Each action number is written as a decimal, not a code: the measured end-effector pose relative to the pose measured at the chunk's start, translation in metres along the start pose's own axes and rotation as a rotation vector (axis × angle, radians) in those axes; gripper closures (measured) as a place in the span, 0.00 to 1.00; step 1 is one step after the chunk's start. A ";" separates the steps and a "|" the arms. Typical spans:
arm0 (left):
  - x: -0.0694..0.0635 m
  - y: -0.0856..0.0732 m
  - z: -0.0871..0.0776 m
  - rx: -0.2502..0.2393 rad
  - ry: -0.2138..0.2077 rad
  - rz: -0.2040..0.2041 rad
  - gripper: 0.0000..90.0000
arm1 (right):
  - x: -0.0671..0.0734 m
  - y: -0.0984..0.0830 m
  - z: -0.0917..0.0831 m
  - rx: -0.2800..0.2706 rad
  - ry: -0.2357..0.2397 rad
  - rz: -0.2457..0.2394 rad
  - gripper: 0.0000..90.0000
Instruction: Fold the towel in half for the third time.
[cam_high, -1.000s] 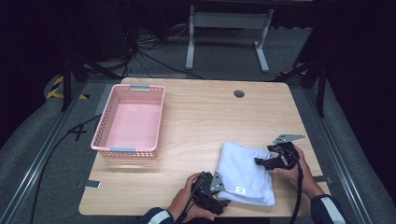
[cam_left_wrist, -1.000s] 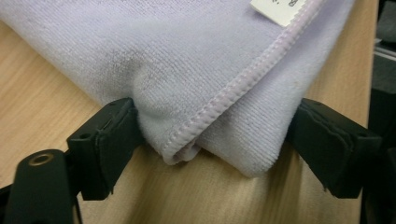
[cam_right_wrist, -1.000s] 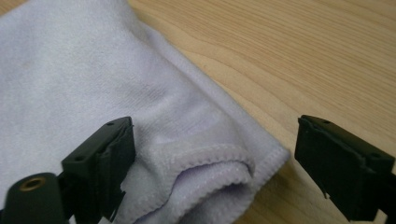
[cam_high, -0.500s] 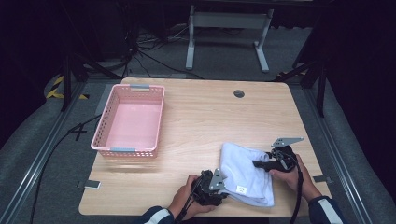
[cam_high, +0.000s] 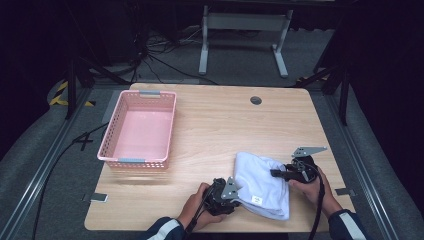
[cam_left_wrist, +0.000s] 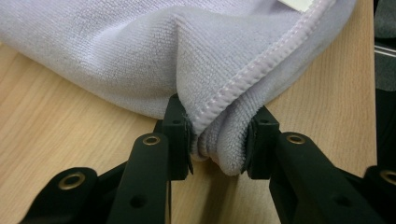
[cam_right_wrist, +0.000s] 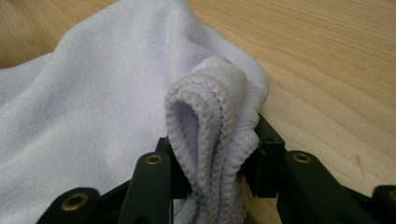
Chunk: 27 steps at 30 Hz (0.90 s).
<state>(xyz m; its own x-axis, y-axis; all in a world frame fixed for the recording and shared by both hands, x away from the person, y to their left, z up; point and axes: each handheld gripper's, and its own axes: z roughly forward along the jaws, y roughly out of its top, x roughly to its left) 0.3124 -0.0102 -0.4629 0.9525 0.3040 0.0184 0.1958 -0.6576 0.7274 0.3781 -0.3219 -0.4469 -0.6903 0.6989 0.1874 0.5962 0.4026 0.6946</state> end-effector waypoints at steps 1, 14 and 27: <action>0.002 0.000 -0.003 -0.001 0.006 0.000 0.76 | 0.001 0.002 0.000 -0.003 0.003 0.003 0.73; 0.031 -0.007 -0.050 -0.102 0.142 -0.084 0.76 | 0.016 0.058 0.014 -0.081 0.008 -0.076 0.74; 0.059 -0.018 -0.107 -0.170 0.294 -0.145 0.76 | 0.039 0.128 0.045 -0.112 0.051 -0.168 0.73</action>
<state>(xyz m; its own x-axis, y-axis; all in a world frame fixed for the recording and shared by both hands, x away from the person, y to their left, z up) 0.3398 0.0933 -0.4018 0.8051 0.5870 0.0854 0.2586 -0.4769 0.8401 0.4455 -0.2167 -0.3819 -0.7974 0.5958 0.0955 0.4239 0.4405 0.7914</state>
